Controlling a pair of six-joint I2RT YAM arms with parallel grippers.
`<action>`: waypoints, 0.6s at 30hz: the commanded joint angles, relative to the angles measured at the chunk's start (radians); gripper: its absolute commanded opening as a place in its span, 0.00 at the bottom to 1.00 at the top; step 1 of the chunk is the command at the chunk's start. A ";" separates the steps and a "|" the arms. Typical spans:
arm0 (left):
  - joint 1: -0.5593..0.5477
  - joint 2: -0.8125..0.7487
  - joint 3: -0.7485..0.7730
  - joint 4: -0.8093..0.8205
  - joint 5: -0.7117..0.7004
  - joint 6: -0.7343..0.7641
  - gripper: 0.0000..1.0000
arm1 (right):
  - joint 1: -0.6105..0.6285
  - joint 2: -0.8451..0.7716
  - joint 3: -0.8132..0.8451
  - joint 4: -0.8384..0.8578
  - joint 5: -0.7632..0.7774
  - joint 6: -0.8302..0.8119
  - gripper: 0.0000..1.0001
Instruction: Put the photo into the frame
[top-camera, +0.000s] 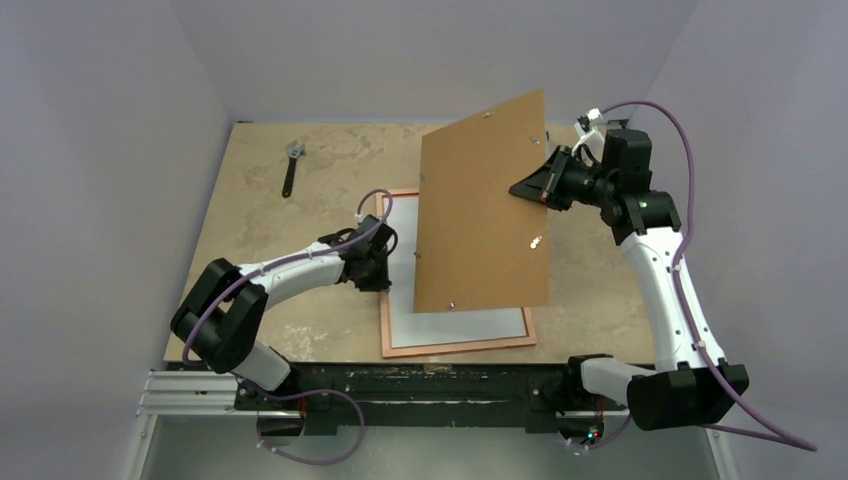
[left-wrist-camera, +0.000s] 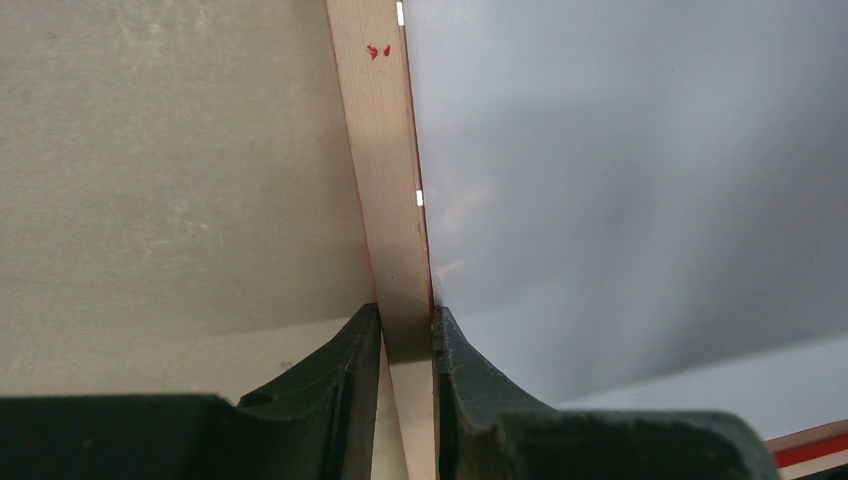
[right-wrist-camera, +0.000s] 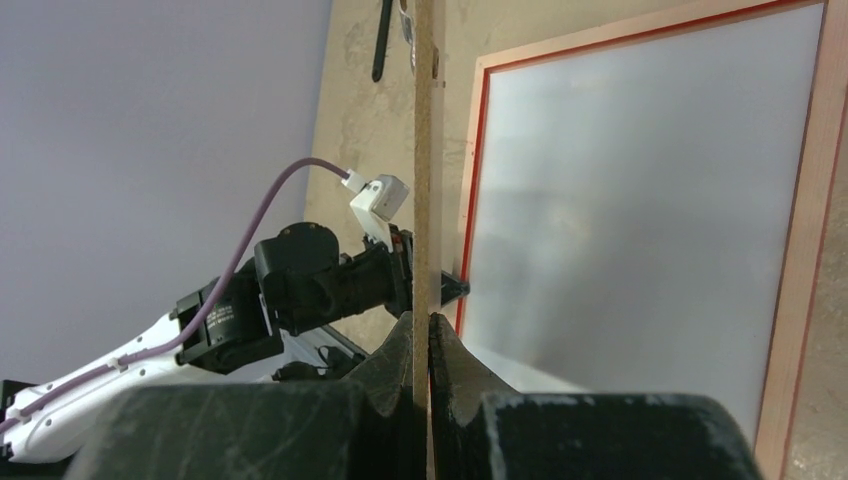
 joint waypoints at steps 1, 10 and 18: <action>-0.065 0.040 0.027 0.014 0.080 -0.015 0.00 | -0.012 -0.014 0.008 0.095 -0.058 0.020 0.00; -0.104 0.053 0.025 -0.022 0.062 -0.023 0.00 | -0.019 -0.018 -0.006 0.093 -0.058 0.015 0.00; -0.103 -0.025 -0.034 0.027 0.068 -0.020 0.00 | -0.022 -0.013 -0.025 0.110 -0.066 0.021 0.00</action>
